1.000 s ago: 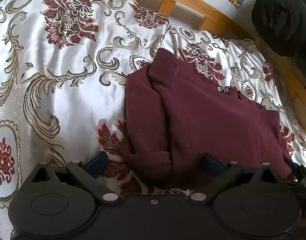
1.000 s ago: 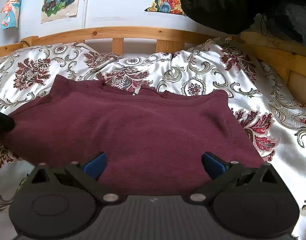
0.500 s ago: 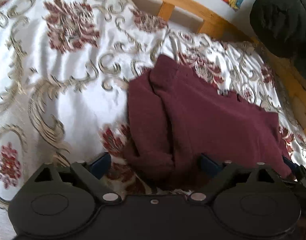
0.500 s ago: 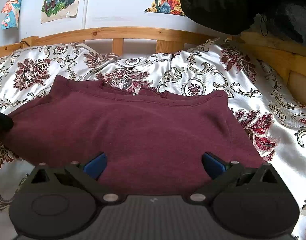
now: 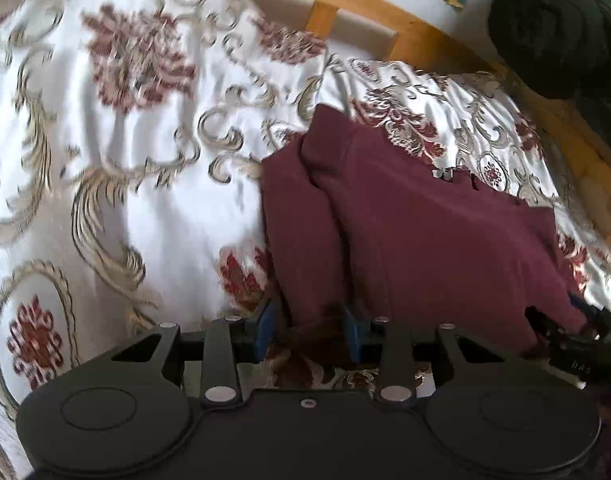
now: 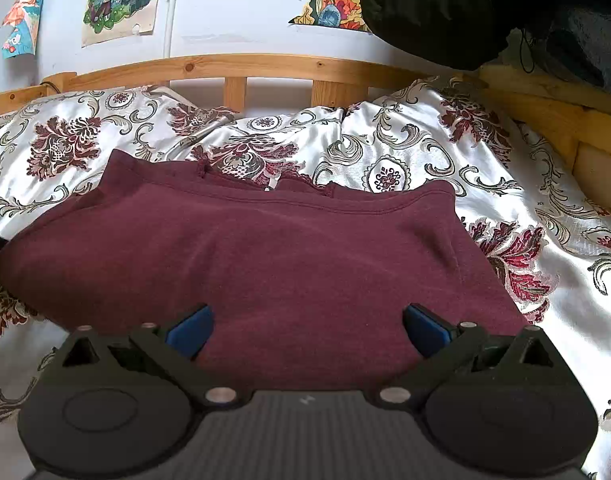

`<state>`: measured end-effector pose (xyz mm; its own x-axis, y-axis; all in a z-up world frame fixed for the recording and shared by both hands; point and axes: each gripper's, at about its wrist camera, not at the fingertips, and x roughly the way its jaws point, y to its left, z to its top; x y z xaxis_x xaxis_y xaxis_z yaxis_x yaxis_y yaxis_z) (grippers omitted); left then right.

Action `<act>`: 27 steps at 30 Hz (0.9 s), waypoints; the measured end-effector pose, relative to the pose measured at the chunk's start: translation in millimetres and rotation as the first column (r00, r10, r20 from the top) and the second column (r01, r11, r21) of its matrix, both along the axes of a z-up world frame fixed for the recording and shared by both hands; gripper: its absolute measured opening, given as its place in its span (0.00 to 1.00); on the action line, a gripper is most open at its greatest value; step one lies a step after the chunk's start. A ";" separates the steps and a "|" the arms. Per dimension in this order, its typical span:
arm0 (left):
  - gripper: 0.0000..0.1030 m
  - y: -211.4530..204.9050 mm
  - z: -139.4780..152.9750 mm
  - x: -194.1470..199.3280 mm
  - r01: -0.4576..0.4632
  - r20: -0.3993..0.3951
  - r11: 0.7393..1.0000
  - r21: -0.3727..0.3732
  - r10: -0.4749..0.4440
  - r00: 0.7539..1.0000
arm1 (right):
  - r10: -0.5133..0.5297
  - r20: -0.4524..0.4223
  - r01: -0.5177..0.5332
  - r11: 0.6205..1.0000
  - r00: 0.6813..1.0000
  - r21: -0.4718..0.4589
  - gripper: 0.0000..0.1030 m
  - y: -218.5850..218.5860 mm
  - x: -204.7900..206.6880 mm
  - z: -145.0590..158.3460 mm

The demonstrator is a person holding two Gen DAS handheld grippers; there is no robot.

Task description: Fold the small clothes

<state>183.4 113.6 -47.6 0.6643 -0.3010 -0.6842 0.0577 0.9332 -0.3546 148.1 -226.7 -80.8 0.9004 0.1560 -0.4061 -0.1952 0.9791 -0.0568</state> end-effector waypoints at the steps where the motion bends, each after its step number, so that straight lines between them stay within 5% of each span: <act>1: 0.38 2.5 -1.7 1.0 -0.004 -0.011 1.000 -0.020 0.003 1.000 | 0.000 0.000 0.000 1.000 1.000 0.000 1.00 0.0 0.0 0.0; 5: 0.38 5.7 -7.7 5.1 -0.013 -0.052 0.998 -0.057 0.010 0.999 | -0.001 0.001 0.001 1.000 1.000 0.000 1.00 0.0 0.0 -0.2; 9: 0.13 8.0 -4.9 8.2 -0.017 -0.075 0.993 -0.115 0.009 0.997 | 0.000 0.001 0.000 1.000 1.000 0.000 1.00 0.3 -0.1 -0.2; 18: 0.10 27.3 12.6 2.3 -0.108 -0.069 0.972 -0.207 0.095 0.993 | 0.002 0.000 -0.002 1.000 1.000 0.000 1.00 0.9 0.0 0.3; 23: 0.14 30.6 5.5 1.2 -0.146 -0.105 0.967 -0.207 0.126 0.986 | 0.001 0.000 -0.001 1.000 1.000 0.000 1.00 1.2 -0.2 0.2; 25: 0.23 36.2 8.2 -0.5 -0.179 -0.106 0.966 -0.188 0.161 0.981 | 0.001 0.000 -0.001 1.000 1.000 0.000 1.00 1.0 -0.2 0.0; 27: 0.44 42.9 9.4 -2.6 -0.193 -0.096 0.960 -0.203 0.177 0.979 | 0.001 0.000 -0.001 1.000 1.000 0.000 1.00 1.0 -0.1 -0.1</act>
<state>180.8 156.5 -38.2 0.6702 -0.3202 -0.6695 -0.1441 0.8288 -0.5407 148.0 -225.7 -80.9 0.9002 0.1570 -0.4061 -0.1964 0.9789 -0.0568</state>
